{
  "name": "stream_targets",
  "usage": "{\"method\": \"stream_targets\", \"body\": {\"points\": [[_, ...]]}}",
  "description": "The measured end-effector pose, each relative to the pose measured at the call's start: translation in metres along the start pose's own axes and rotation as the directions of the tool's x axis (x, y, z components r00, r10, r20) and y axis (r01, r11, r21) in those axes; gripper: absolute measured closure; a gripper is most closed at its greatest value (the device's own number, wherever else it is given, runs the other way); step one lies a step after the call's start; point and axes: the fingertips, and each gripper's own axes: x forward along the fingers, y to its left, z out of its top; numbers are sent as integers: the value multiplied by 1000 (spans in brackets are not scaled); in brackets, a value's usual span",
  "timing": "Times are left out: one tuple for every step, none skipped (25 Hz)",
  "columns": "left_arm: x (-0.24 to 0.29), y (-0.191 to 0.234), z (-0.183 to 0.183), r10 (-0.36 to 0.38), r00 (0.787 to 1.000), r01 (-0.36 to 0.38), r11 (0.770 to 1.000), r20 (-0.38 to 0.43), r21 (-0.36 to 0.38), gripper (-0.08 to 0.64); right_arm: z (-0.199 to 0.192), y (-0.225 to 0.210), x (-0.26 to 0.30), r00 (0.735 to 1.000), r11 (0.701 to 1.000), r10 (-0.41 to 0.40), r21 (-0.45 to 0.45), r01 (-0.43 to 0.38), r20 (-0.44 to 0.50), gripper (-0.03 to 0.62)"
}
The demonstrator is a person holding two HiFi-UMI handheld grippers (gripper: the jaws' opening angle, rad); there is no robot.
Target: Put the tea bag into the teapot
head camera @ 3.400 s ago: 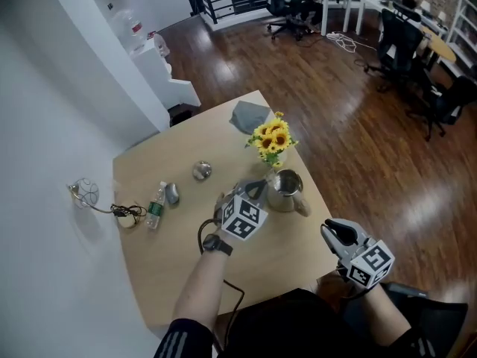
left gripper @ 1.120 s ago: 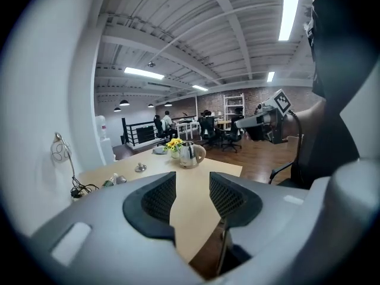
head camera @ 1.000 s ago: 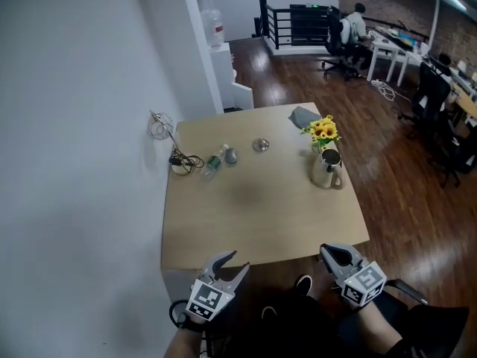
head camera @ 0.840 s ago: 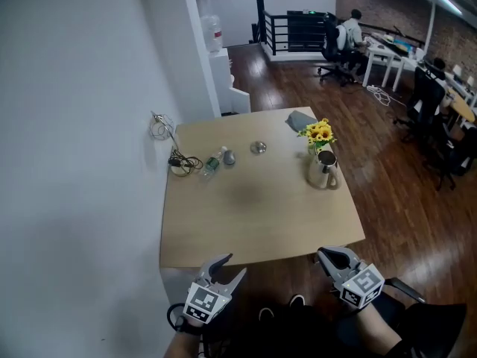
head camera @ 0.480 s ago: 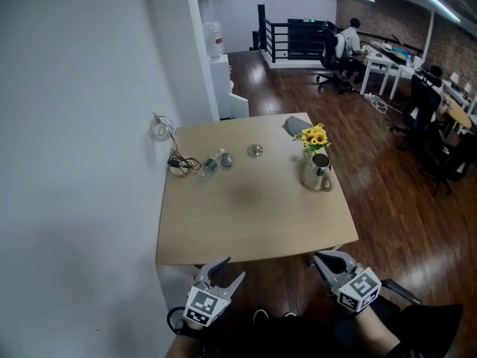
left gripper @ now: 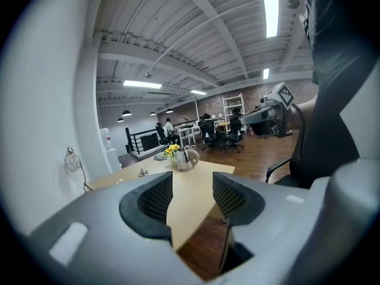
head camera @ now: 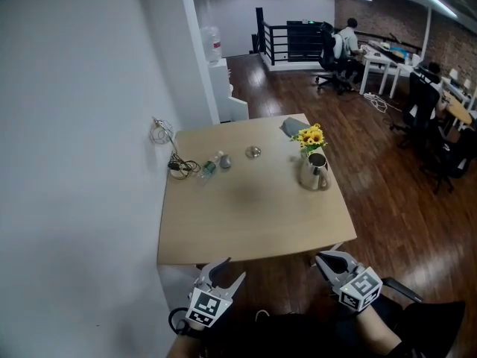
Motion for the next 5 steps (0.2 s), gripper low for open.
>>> {"method": "stream_targets", "body": {"points": [[0,-1,2,2,1000,-2,1000,2,5,353,-1,-1,-3,1000,1000,-4,-5,4,-9,584],[-1,-3,4,4,1000,-4,1000,5,8,353,-2,-1,-6,1000,1000,-9,-10,9,-19,584],[-1,-5,7,5,1000,-5,1000,8,11,353,-2,-2,-8,1000,1000,-12,-14,12,-23,584],[-1,-7,9,6,1000,-6,1000,10,14,353,-2,-2,-11,1000,1000,-13,-15,12,-21,584],[-2,-9,11,7,1000,-7,1000,11,17,353,-1,-2,-13,1000,1000,-12,-16,12,-17,584]]}}
